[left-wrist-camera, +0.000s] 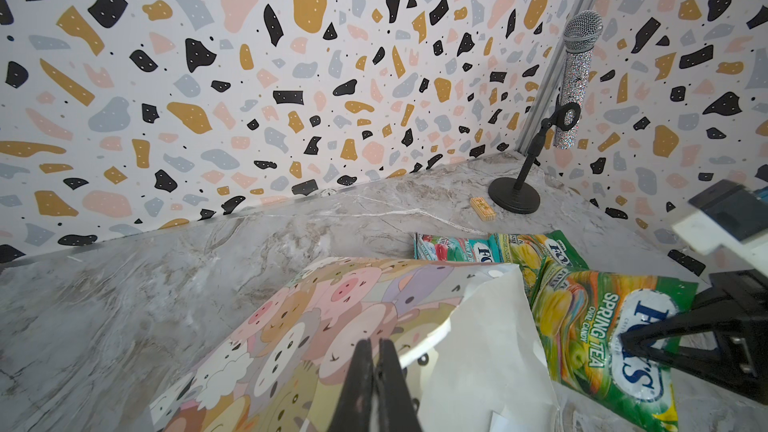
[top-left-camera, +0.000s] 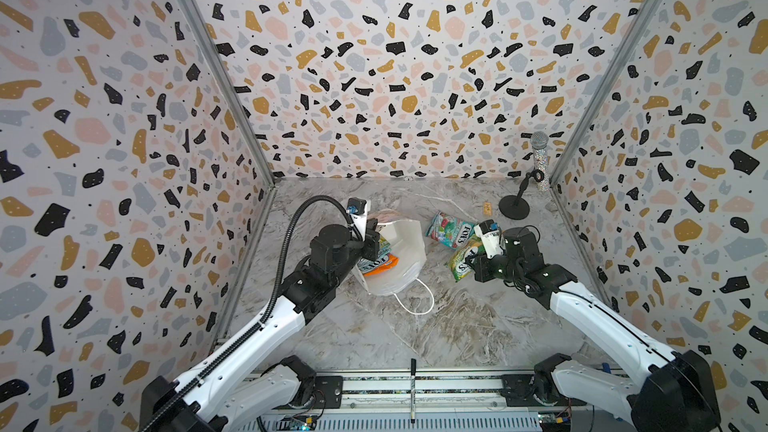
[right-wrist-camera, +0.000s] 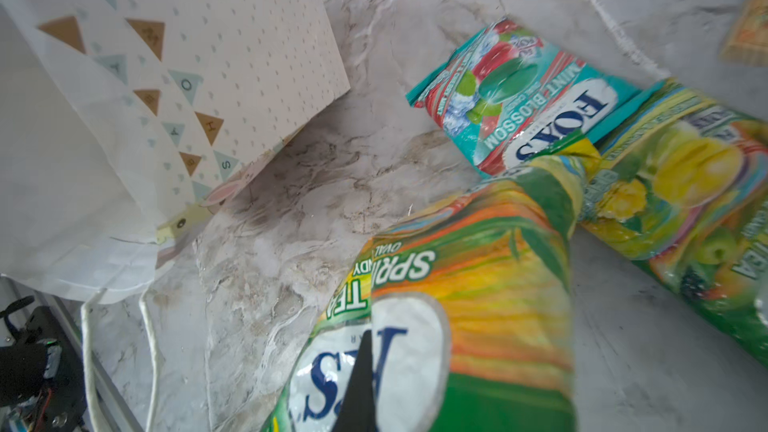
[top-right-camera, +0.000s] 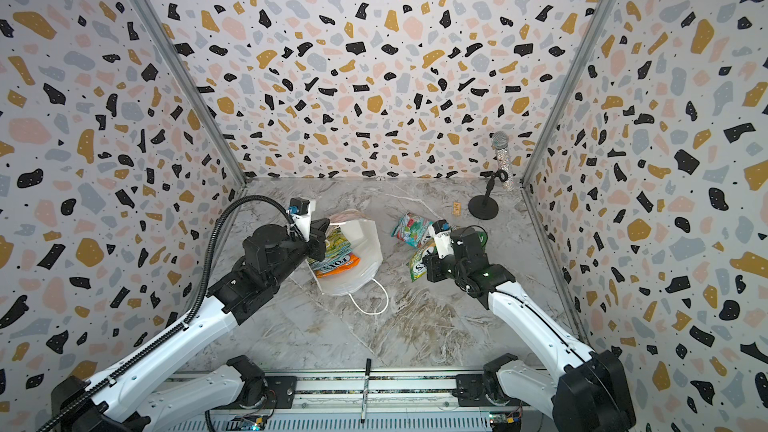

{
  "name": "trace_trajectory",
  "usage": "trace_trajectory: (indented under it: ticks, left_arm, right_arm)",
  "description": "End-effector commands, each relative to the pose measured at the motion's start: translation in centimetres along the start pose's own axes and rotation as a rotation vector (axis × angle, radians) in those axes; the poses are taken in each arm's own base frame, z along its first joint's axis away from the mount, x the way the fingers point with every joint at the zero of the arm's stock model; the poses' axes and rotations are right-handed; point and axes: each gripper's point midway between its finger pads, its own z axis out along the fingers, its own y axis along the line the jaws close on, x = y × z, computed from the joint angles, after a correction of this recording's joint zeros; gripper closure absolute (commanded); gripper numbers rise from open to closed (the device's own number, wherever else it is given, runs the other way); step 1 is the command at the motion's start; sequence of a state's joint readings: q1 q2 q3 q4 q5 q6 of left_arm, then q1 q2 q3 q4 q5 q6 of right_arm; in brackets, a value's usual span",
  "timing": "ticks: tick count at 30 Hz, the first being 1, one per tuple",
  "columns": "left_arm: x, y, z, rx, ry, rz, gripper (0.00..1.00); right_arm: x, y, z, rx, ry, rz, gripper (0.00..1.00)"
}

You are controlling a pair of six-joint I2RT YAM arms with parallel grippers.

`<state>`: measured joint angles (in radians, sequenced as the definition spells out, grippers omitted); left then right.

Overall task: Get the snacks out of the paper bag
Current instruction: 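Pull the green packet out of the bag and carry it beside the other packets, then open the right gripper to drop the green packet on the table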

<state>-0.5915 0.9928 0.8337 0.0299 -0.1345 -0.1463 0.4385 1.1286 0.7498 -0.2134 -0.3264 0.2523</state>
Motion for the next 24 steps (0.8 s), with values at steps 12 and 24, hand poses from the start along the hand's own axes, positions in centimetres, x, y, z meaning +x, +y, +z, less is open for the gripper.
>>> trace_trajectory:
  ticks: [12,24]
  left_arm:
    - [-1.0,0.0,-0.4,-0.001,-0.041,-0.004,1.0]
    - [-0.9,0.0,-0.5,-0.006,-0.04,0.001,1.0]
  right_arm:
    - [-1.7,3.7,4.1,-0.316,-0.044,-0.075,1.0]
    - [1.7,0.7,8.1,-0.266,0.119,-0.032,1.0]
